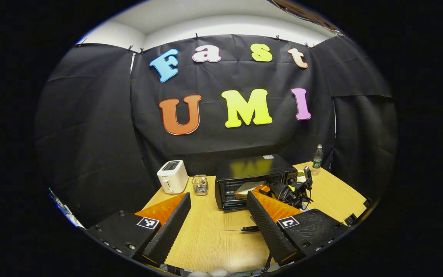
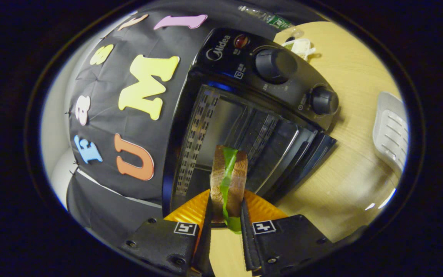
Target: Open the electric oven with the left hand, put the food in, and close the electric oven.
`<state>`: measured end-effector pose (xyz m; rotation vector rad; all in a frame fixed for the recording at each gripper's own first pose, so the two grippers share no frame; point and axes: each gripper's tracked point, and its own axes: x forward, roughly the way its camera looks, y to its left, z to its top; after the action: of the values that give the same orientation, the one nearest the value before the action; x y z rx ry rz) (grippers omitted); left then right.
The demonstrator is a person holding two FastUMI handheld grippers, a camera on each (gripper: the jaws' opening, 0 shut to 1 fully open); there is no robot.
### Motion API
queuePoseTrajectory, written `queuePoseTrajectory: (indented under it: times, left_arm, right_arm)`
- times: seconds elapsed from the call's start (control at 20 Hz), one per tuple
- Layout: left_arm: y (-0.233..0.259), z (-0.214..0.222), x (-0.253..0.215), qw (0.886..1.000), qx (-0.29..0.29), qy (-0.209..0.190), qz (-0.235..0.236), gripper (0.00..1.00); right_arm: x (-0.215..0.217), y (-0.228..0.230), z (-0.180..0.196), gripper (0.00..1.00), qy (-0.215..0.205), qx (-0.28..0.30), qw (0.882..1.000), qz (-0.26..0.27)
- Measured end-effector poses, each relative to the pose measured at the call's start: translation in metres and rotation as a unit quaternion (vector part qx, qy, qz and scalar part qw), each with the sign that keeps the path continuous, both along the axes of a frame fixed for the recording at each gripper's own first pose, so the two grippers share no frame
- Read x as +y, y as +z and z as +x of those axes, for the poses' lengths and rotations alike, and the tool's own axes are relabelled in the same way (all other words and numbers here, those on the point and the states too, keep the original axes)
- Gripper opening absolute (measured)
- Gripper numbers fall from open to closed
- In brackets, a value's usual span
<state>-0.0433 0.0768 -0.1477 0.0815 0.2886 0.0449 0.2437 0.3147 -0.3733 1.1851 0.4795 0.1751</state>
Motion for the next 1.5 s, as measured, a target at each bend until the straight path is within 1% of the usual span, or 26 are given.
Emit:
queuePoseTrajectory:
  times: [0.05, 0.1, 0.15, 0.3, 0.35, 0.4, 0.45, 0.5, 0.55, 0.6, 0.65, 0.7, 0.75, 0.8, 0.85, 0.9, 0.95, 1.0, 1.1, 1.15, 1.2, 1.25, 1.3, 1.35, 1.4, 1.5]
  left_arm:
    - [-0.001, 0.000, 0.001, 1.000, 0.002, 0.002, -0.001, 0.95]
    - [-0.002, 0.001, 0.003, 1.000, 0.006, 0.002, 0.000, 0.95]
    - [-0.002, 0.001, 0.004, 1.000, 0.006, 0.004, 0.002, 0.95]
    - [-0.003, 0.003, 0.004, 1.000, 0.005, 0.005, -0.002, 0.96]
    - [-0.004, 0.002, 0.003, 1.000, 0.006, 0.004, -0.004, 0.95]
    - [-0.003, 0.002, 0.002, 1.000, 0.005, 0.004, -0.007, 0.95]
    - [-0.002, 0.002, 0.001, 1.000, 0.004, 0.004, -0.010, 0.95]
    - [-0.001, 0.003, 0.001, 1.000, 0.002, 0.005, -0.011, 0.95]
    - [-0.002, 0.003, 0.000, 1.000, 0.001, 0.004, -0.013, 0.95]
    - [-0.002, 0.003, 0.000, 1.000, 0.001, 0.005, -0.011, 0.95]
    - [-0.002, 0.003, 0.000, 1.000, 0.002, 0.004, -0.013, 0.95]
    - [-0.001, 0.004, -0.001, 1.000, 0.001, 0.005, -0.014, 0.95]
    - [0.001, 0.005, -0.001, 1.000, -0.001, 0.005, -0.014, 0.95]
    - [0.002, 0.006, -0.002, 1.000, -0.002, 0.005, -0.016, 0.95]
    - [0.000, 0.006, -0.003, 1.000, -0.002, 0.004, -0.017, 0.95]
    - [0.000, 0.006, -0.005, 1.000, -0.003, 0.003, -0.018, 0.95]
    - [0.001, 0.006, -0.006, 1.000, -0.005, 0.002, -0.017, 0.95]
    - [0.001, 0.006, -0.007, 1.000, -0.004, 0.001, -0.017, 0.95]
    - [0.001, 0.006, -0.006, 1.000, -0.006, 0.001, -0.019, 0.95]
    - [0.002, 0.005, -0.007, 1.000, -0.008, 0.002, -0.020, 0.95]
    - [0.002, 0.006, -0.008, 1.000, -0.011, 0.002, -0.021, 0.95]
    - [0.001, 0.006, -0.008, 1.000, -0.012, 0.002, -0.021, 0.95]
    - [0.002, 0.006, -0.007, 1.000, -0.015, 0.003, -0.019, 0.95]
    - [0.004, 0.007, -0.007, 1.000, -0.019, 0.002, -0.017, 0.95]
    - [0.004, 0.008, -0.007, 1.000, -0.024, 0.003, -0.014, 0.95]
    - [0.001, 0.010, -0.009, 0.999, -0.030, 0.000, -0.011, 0.95]
  right_arm:
    - [0.001, -0.003, 0.005, 0.34, -0.004, 0.001, 1.000, -0.006]
    - [0.002, -0.007, 0.008, 0.39, -0.004, 0.004, 1.000, -0.008]
    - [0.000, -0.008, 0.011, 0.34, -0.009, 0.003, 1.000, -0.006]
    - [0.002, -0.012, 0.020, 0.34, -0.003, 0.002, 1.000, -0.016]
    - [0.004, -0.014, 0.021, 0.39, 0.002, 0.004, 1.000, -0.025]
    - [0.005, -0.017, 0.025, 0.34, 0.006, 0.005, 0.999, -0.039]
    - [0.003, -0.019, 0.025, 0.34, 0.008, 0.004, 0.998, -0.057]
    - [-0.001, -0.017, 0.027, 0.37, 0.006, 0.001, 0.997, -0.072]
    - [-0.003, -0.020, 0.026, 0.39, 0.012, 0.009, 0.995, -0.103]
    - [-0.007, -0.020, 0.025, 0.44, 0.018, 0.006, 0.991, -0.130]
    - [-0.006, -0.022, 0.023, 0.45, 0.024, 0.007, 0.987, -0.160]
    - [-0.008, -0.024, 0.022, 0.55, 0.031, 0.009, 0.982, -0.188]
    - [-0.010, -0.028, 0.021, 0.60, 0.040, 0.014, 0.975, -0.220]
    - [-0.017, -0.033, 0.019, 0.74, 0.049, 0.017, 0.965, -0.257]
    - [-0.020, -0.035, 0.018, 0.88, 0.053, 0.015, 0.958, -0.280]
    - [-0.021, -0.034, 0.016, 0.94, 0.054, 0.011, 0.955, -0.291]
    - [-0.025, -0.032, 0.015, 1.00, 0.053, 0.005, 0.949, -0.311]
    - [-0.032, -0.028, 0.016, 0.94, 0.050, -0.001, 0.939, -0.340]
    - [-0.034, -0.020, 0.013, 0.94, 0.064, -0.027, 0.917, -0.394]
    - [-0.034, -0.015, 0.007, 0.93, 0.070, -0.037, 0.911, -0.404]
    - [-0.035, -0.011, 0.002, 1.00, 0.074, -0.043, 0.906, -0.414]
    - [-0.037, -0.007, -0.004, 1.00, 0.077, -0.044, 0.904, -0.417]
    - [-0.039, -0.004, -0.011, 0.94, 0.082, -0.046, 0.903, -0.420]
    - [-0.041, 0.002, -0.018, 1.00, 0.086, -0.053, 0.903, -0.419]
    - [-0.046, 0.012, -0.026, 1.00, 0.083, -0.057, 0.903, -0.419]
    - [-0.067, 0.036, -0.044, 1.00, 0.078, -0.076, 0.892, -0.438]
